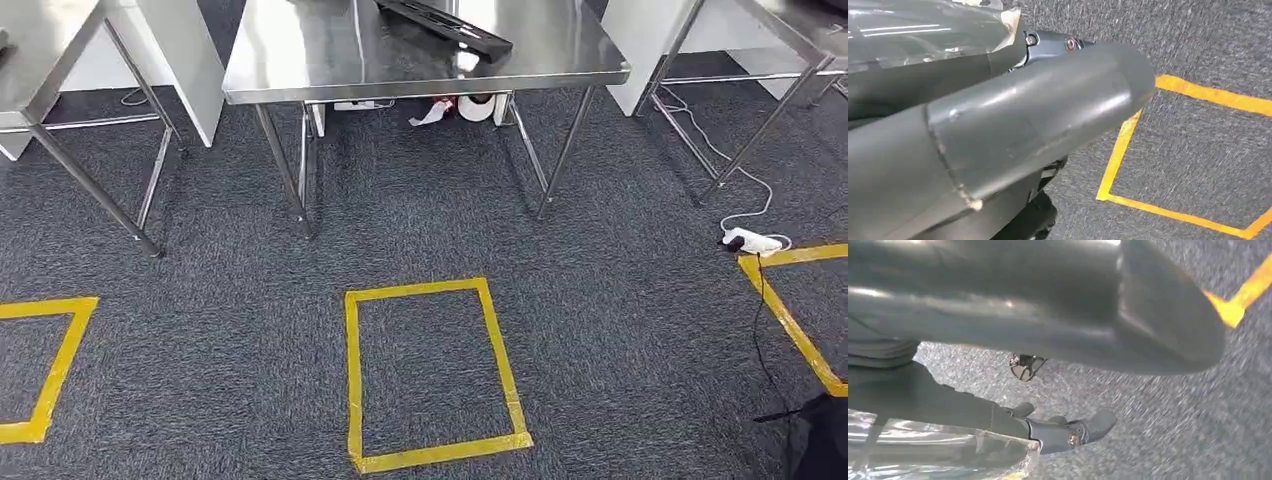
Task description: Take the parts from the cabinet and place them on the table.
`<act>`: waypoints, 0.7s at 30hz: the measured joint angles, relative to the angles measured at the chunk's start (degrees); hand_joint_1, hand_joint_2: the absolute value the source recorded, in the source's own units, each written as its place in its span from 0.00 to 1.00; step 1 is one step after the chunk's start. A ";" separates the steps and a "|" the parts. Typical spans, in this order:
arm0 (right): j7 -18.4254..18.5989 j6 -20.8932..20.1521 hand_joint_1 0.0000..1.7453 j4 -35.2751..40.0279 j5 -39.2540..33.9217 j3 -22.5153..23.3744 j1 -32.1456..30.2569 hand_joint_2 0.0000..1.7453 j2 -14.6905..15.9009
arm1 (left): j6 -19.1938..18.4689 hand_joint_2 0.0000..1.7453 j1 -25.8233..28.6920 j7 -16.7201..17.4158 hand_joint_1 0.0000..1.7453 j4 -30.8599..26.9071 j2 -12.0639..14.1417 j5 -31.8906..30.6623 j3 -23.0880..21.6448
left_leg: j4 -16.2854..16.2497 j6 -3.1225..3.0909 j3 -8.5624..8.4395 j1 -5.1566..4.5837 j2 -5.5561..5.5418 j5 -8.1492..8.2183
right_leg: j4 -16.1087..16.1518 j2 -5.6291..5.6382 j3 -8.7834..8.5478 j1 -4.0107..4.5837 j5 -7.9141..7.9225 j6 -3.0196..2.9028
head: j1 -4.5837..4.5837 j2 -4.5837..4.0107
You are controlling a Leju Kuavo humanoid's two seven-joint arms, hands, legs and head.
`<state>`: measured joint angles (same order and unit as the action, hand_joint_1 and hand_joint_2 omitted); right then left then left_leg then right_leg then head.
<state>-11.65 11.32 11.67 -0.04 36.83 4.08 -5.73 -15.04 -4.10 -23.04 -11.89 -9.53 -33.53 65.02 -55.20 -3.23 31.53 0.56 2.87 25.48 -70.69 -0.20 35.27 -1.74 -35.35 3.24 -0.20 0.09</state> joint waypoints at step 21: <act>1.95 -0.57 0.00 -0.09 -1.40 1.49 0.27 0.00 -0.90 | -0.11 0.00 0.07 0.17 0.00 0.04 0.15 0.50 0.59 | -2.23 0.37 -1.75 -0.14 -6.64 3.38 | 13.80 5.95 -4.57 0.76 8.18 -2.11 | 0.83 0.00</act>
<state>-9.70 10.76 11.58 -1.44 38.31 4.35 -6.62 -15.15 -4.04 -22.86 -11.85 -9.38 -33.03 65.62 -57.42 -2.86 29.79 0.42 -3.77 28.86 -56.90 5.75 30.70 -0.98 -27.17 1.13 0.64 0.09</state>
